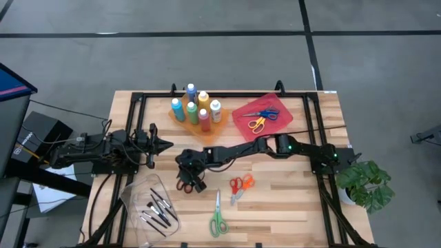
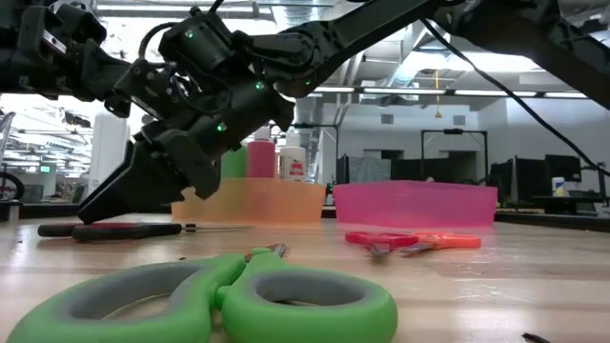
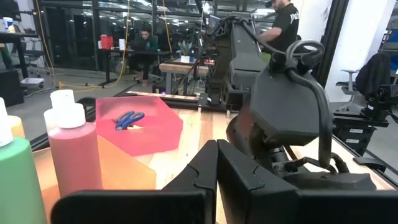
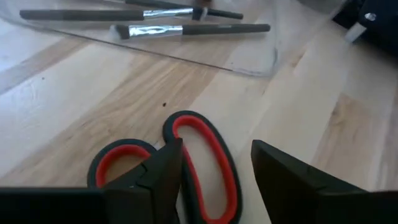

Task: Pick & Place Paint Supplies
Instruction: Put the black scissors into the pink bin

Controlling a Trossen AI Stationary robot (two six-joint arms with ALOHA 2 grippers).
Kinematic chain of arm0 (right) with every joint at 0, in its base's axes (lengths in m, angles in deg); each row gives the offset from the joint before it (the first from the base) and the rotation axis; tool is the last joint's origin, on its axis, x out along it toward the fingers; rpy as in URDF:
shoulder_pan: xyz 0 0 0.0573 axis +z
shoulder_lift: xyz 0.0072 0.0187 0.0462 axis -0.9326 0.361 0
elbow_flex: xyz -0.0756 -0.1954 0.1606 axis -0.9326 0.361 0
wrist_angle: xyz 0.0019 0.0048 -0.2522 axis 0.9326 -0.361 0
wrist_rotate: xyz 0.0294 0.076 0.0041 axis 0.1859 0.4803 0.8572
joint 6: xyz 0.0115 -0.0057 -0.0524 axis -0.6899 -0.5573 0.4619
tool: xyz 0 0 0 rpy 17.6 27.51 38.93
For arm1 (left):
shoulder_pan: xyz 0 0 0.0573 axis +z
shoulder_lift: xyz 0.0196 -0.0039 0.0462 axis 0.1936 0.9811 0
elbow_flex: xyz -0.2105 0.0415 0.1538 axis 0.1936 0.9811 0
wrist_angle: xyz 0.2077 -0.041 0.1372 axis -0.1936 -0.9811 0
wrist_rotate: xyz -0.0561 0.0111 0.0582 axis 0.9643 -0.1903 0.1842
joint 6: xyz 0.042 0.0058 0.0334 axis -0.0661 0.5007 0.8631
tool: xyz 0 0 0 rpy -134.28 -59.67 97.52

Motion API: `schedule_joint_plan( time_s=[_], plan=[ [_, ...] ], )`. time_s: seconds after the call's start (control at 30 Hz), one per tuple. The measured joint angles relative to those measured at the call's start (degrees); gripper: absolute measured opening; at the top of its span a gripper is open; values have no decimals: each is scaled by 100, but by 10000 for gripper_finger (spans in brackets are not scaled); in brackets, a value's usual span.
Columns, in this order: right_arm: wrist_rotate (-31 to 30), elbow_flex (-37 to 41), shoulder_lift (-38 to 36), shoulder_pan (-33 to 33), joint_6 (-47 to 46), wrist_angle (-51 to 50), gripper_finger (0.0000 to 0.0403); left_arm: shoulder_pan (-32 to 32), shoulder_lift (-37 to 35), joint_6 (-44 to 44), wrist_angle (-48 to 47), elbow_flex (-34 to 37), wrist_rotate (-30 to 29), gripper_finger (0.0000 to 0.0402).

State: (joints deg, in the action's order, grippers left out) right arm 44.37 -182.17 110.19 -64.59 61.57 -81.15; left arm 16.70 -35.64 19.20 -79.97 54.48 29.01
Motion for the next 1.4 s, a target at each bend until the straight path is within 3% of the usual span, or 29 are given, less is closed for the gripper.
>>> schedule_joint_plan(
  time_s=[0.27,0.93,1.13,1.23,1.4],
  plan=[
    [-15,0,-2,-101,-152,-23,174,0,0,0,0,0,0,1],
    [-295,-35,-122,-310,-776,-1819,128,1,0,0,2,0,0,1],
    [-308,-13,-166,-315,-791,-1829,123,0,0,-1,2,0,-1,1],
    [-308,-11,-164,-326,-722,-1843,103,0,0,1,2,0,0,1],
    [-308,-11,-151,-345,-586,-1854,32,1,0,-1,2,0,0,1]
  ],
)
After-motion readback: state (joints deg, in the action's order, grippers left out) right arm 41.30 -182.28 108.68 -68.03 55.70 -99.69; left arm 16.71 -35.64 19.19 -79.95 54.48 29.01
